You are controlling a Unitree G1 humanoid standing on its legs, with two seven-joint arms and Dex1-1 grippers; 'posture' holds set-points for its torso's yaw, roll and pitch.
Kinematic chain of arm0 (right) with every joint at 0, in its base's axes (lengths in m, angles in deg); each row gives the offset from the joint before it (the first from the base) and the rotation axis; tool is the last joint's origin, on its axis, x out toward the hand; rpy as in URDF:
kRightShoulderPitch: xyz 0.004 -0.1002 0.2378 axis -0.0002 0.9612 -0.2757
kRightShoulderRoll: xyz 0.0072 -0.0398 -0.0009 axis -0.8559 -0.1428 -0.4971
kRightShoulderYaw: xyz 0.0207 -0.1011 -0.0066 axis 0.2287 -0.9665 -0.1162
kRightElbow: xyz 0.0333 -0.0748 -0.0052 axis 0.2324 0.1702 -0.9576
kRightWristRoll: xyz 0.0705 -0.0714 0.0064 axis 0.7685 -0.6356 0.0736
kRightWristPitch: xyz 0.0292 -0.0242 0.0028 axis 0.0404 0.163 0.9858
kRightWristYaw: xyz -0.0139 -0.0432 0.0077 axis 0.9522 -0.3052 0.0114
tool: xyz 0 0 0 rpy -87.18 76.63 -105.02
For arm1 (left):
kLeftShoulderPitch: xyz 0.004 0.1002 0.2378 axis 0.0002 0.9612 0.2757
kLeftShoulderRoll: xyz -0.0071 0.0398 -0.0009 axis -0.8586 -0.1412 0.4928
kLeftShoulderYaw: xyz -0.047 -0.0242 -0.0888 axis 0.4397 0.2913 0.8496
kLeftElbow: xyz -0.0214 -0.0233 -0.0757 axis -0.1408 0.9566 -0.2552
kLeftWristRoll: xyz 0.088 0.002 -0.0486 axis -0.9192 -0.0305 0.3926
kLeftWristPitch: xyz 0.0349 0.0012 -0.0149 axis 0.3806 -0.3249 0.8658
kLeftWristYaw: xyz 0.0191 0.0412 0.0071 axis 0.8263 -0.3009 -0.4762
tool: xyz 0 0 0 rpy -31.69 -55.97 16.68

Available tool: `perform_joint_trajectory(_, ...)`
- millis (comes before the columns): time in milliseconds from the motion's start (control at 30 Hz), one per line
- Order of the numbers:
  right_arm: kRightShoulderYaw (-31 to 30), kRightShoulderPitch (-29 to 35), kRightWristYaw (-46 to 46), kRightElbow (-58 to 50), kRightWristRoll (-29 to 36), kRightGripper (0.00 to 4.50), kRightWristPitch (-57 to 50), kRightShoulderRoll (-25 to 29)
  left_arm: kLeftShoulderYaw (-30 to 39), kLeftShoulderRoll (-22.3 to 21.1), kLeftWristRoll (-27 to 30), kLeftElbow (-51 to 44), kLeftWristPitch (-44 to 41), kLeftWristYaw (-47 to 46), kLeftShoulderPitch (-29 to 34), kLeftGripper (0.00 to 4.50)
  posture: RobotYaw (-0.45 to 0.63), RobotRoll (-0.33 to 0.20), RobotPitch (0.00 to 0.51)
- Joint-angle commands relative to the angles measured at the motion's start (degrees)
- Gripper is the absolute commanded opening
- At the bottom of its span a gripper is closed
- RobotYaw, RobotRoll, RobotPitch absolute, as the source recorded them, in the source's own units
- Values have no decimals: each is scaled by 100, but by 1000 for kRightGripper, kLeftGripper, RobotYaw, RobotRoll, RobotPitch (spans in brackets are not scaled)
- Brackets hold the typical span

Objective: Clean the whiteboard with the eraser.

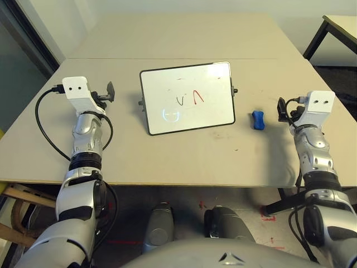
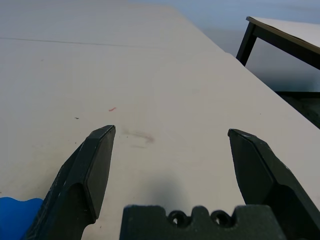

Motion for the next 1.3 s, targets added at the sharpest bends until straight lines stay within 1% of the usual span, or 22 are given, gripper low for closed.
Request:
perform_joint_trajectory(33,10,49,-27,-123,10,4477,-77,-39,-85,11,-81,92,-14,31,-77,4500,196,0,48)
perform_joint_trajectory(133,9,83,-26,-389,59,4477,-228,-61,-127,-65,-117,86,16,99,-94,4500,196,0,48)
perform_joint_trajectory(200,-36,84,-162,-873,28,4477,-714,-67,-69,-232,99,91,-34,669,-180,4500,160,0,51)
perform_joint_trajectory(267,-69,106,-224,-1344,21,4477,-1169,-65,-60,-389,230,114,-53,1216,-221,4500,155,0,53)
perform_joint_trajectory(300,-63,108,-184,-1646,144,4477,-1578,-70,-53,-495,318,137,-98,1603,-209,4500,148,0,54)
perform_joint_trajectory(433,-15,-37,-202,-2696,527,4477,-3305,-4,44,-971,599,242,-322,2686,-252,4500,129,0,56)
perform_joint_trajectory(500,105,-208,-224,-3137,830,4477,-4319,67,27,-1222,719,226,-589,3283,-314,4500,131,0,55)
perform_joint_trajectory(567,131,-421,-307,-3394,944,4477,-5265,192,-79,-1487,715,212,-814,3857,-346,4500,131,0,51)
perform_joint_trajectory(633,198,-621,-373,-3570,1041,4477,-5833,238,-162,-1729,702,185,-1029,4422,-332,4500,135,0,50)
perform_joint_trajectory(700,262,-859,-453,-3622,1099,4477,-6548,283,-288,-1973,724,73,-1313,5177,-211,4500,138,0,50)
perform_joint_trajectory(767,395,-1075,-428,-3602,1254,4477,-7097,252,-343,-2149,842,-80,-1816,5794,-126,4500,138,0,50)
perform_joint_trajectory(833,284,-1254,-275,-3581,1333,4477,-7621,350,-469,-2322,972,-439,-2413,6376,-39,4500,138,0,50)
perform_joint_trajectory(900,91,-1366,-128,-3518,1337,4477,-7967,458,-687,-2466,955,-882,-2779,6799,118,4500,138,0,50)
perform_joint_trajectory(933,72,-1401,-95,-3478,1336,4477,-8062,448,-798,-2536,957,-1137,-2964,7003,232,4500,161,0,44)
perform_joint_trajectory(1000,10,-1457,-66,-3318,1245,4477,-8117,426,-929,-2595,1025,-1643,-3291,7243,404,4500,166,0,44)
perform_joint_trajectory(1133,-253,-1522,34,-2928,1102,4477,-8101,439,-1076,-2593,1148,-2371,-3769,7406,550,4500,177,0,44)
perform_joint_trajectory(1300,-770,-1453,234,-2667,932,4477,-8020,513,-1115,-2558,1177,-2797,-3903,7397,633,4500,187,0,45)
